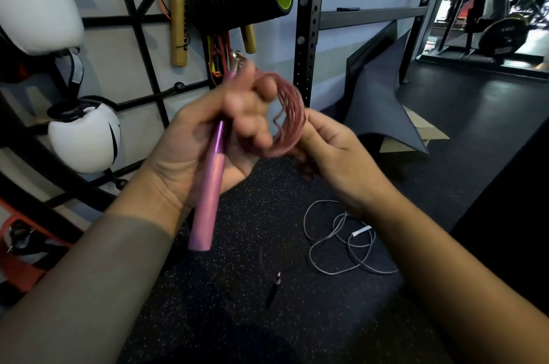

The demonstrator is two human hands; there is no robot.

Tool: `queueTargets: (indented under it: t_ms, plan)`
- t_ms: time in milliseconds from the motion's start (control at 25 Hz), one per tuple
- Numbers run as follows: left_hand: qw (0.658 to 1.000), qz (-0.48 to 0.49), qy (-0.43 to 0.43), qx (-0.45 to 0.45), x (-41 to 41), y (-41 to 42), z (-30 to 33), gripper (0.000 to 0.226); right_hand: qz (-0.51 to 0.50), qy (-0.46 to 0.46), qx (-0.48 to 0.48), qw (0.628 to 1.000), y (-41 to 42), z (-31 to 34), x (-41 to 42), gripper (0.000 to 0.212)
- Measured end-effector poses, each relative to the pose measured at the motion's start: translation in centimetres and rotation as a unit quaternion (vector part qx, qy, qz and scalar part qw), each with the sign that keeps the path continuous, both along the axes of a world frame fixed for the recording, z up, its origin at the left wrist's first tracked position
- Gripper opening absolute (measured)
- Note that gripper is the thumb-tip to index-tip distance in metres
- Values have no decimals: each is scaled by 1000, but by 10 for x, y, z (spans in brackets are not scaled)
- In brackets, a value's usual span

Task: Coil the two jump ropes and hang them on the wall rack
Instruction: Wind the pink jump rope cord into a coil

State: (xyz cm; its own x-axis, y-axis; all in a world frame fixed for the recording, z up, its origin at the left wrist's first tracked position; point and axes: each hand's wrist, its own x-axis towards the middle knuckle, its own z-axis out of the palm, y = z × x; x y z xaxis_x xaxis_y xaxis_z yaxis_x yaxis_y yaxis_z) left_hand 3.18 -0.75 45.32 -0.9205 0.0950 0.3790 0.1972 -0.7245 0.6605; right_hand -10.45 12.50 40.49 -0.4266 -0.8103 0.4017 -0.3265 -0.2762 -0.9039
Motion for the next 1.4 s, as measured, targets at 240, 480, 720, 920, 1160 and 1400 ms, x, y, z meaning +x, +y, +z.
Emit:
queueTargets:
  t_ms: [240,480,720,920,1160,1400]
  plan:
    - [901,419,57,-97,-8,-2,12,29,66,101,162,979,-4,-17,21,31]
    - [565,506,-74,-648,0,-3,3,30,-9,242,144,960,22,36,10,14]
    - [700,325,-90,-629,0,9,8,46,-130,174,3,976,35,46,-4,26]
    - [765,343,-77,-540,0,8,8,45,-55,150,-5,987,27,36,-6,14]
    - [759,331,-84,-554,-1,5,4,39,-67,169,-44,982,26,38,-9,13]
    - [905,216,-18,-365,10,11,13,41,-124,23,-78,989,23,30,-7,25]
